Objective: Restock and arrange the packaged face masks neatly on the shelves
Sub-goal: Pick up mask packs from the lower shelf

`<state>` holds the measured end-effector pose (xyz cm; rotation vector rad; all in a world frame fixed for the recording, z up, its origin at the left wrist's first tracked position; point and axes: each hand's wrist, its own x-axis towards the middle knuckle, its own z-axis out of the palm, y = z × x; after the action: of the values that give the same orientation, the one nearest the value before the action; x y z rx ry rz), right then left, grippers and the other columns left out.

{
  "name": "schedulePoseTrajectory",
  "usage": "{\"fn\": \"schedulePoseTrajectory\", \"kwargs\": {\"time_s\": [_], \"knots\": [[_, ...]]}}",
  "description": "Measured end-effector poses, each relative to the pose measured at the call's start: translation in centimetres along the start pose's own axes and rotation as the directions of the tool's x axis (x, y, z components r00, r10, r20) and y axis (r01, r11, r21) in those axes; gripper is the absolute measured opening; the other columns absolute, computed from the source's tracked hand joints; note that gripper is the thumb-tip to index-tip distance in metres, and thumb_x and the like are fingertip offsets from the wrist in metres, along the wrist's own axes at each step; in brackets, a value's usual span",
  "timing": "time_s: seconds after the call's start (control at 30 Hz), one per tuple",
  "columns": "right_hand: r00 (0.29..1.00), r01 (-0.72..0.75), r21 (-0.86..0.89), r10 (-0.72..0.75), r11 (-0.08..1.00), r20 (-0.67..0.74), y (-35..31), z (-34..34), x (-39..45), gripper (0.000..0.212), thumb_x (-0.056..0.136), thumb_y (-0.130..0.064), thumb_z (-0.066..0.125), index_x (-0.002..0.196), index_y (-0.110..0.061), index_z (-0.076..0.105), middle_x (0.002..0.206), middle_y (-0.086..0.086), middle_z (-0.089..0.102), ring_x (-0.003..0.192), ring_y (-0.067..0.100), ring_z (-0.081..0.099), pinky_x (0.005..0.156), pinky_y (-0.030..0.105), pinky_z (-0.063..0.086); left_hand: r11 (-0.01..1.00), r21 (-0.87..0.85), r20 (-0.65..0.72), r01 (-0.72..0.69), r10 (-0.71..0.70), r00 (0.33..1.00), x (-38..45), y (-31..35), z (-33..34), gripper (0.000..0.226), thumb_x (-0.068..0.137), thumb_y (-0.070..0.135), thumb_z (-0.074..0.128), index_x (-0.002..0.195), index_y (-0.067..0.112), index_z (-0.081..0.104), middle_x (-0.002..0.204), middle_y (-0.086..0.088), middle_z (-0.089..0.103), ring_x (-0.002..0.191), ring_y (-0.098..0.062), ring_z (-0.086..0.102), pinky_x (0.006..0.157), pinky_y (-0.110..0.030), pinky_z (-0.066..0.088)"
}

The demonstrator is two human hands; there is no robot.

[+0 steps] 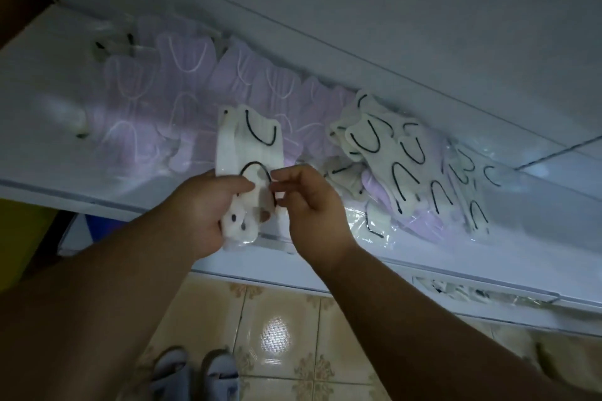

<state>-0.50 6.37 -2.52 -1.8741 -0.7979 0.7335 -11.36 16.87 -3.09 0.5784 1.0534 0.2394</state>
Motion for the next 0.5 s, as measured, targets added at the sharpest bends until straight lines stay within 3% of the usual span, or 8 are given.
{"fn": "schedulePoseTrajectory", "kwargs": {"time_s": [0.07, 0.1, 0.17, 0.2, 0.27, 0.33, 0.4, 0.5], "knots": [[0.976, -0.149, 0.164, 0.172, 0.975, -0.137, -0.1, -1.3, 0.9, 0.032, 0.092, 0.003, 0.047, 0.084, -0.023, 0.066, 0.086, 0.002, 0.07, 0.079, 0.013, 0.068, 0.077, 0.037, 0.059, 0.996, 0.074, -0.048, -0.043, 0.047, 0.998, 0.0, -1.0, 0.6, 0.028, 0.09, -0.002, 0.062, 0.117, 0.006, 0.069, 0.111, -0.026, 0.071, 0.091, -0.04, 0.069, 0.081, -0.053, 0.058], [0.964, -0.138, 0.096, 0.156, 0.986, -0.216, 0.1, -2.4, 1.6, 0.028, 0.091, 0.0, 0.051, 0.082, -0.024, 0.064, 0.084, 0.001, 0.068, 0.074, 0.008, 0.066, 0.071, 0.031, 0.057, 0.994, 0.093, -0.056, -0.061, 0.067, 0.996, -0.2, -1.4, 0.8, 0.028, 0.09, -0.003, 0.064, 0.116, 0.004, 0.069, 0.112, -0.027, 0.07, 0.094, -0.04, 0.068, 0.084, -0.053, 0.056], [0.952, -0.083, -0.344, -0.028, 0.935, -0.304, 1.0, -5.5, 4.0, 0.008, 0.089, -0.016, 0.062, 0.095, -0.021, 0.063, 0.097, 0.002, 0.065, 0.083, 0.01, 0.063, 0.074, 0.03, 0.053, 0.99, 0.117, -0.064, -0.08, 0.088, 0.994, -0.2, -2.1, 1.5, 0.03, 0.089, -0.003, 0.065, 0.118, 0.002, 0.067, 0.112, -0.025, 0.07, 0.1, -0.041, 0.067, 0.086, -0.05, 0.054], [0.952, -0.097, -0.581, -0.095, 0.808, -0.292, 1.7, -7.3, 5.4, 0.024, 0.088, -0.03, 0.067, 0.109, -0.02, 0.062, 0.112, 0.004, 0.062, 0.099, 0.018, 0.06, 0.085, 0.035, 0.051, 0.988, 0.128, -0.061, -0.084, 0.092, 0.994, -0.1, -2.4, 1.9, 0.031, 0.089, -0.003, 0.066, 0.119, 0.002, 0.067, 0.112, -0.023, 0.071, 0.101, -0.041, 0.067, 0.087, -0.051, 0.054], [0.968, -0.19, -0.792, -0.024, 0.58, -0.249, 3.0, -10.4, 8.2, 0.069, 0.082, -0.058, 0.068, 0.138, -0.023, 0.047, 0.144, 0.007, 0.045, 0.131, 0.031, 0.043, 0.108, 0.045, 0.039, 0.986, 0.142, -0.077, -0.086, 0.098, 0.992, 0.0, -2.9, 2.6, 0.03, 0.088, -0.004, 0.066, 0.117, 0.003, 0.068, 0.11, -0.022, 0.071, 0.097, -0.04, 0.068, 0.087, -0.052, 0.054], [0.976, -0.217, -0.814, 0.119, 0.54, -0.181, 3.6, -11.9, 10.5, 0.092, 0.078, -0.067, 0.067, 0.151, -0.025, 0.029, 0.154, 0.009, 0.033, 0.141, 0.034, 0.031, 0.114, 0.048, 0.029, 0.983, 0.16, -0.089, -0.094, 0.109, 0.99, 0.2, -3.4, 3.1, 0.026, 0.087, -0.005, 0.066, 0.112, 0.004, 0.069, 0.107, -0.025, 0.069, 0.093, -0.039, 0.066, 0.089, -0.053, 0.052], [0.976, -0.198, -0.831, 0.181, 0.519, -0.119, 4.5, -12.8, 12.1, 0.097, 0.077, -0.067, 0.068, 0.153, -0.027, 0.023, 0.152, 0.012, 0.035, 0.139, 0.037, 0.034, 0.113, 0.048, 0.032, 0.982, 0.16, -0.098, -0.101, 0.118, 0.988, 0.2, -4.0, 3.9, 0.021, 0.088, -0.003, 0.065, 0.106, 0.006, 0.069, 0.105, -0.028, 0.067, 0.093, -0.038, 0.062, 0.091, -0.053, 0.05], [0.987, -0.158, -0.823, 0.117, 0.545, -0.112, 5.1, -13.5, 13.3, 0.069, 0.086, -0.052, 0.066, 0.144, -0.024, 0.039, 0.14, 0.015, 0.05, 0.128, 0.038, 0.047, 0.103, 0.043, 0.042, 0.984, 0.136, -0.158, -0.113, 0.134, 0.978, 0.3, -4.8, 5.1, 0.017, 0.082, 0.004, 0.07, 0.098, 0.009, 0.069, 0.102, -0.029, 0.064, 0.093, -0.035, 0.058, 0.09, -0.051, 0.049]]}}
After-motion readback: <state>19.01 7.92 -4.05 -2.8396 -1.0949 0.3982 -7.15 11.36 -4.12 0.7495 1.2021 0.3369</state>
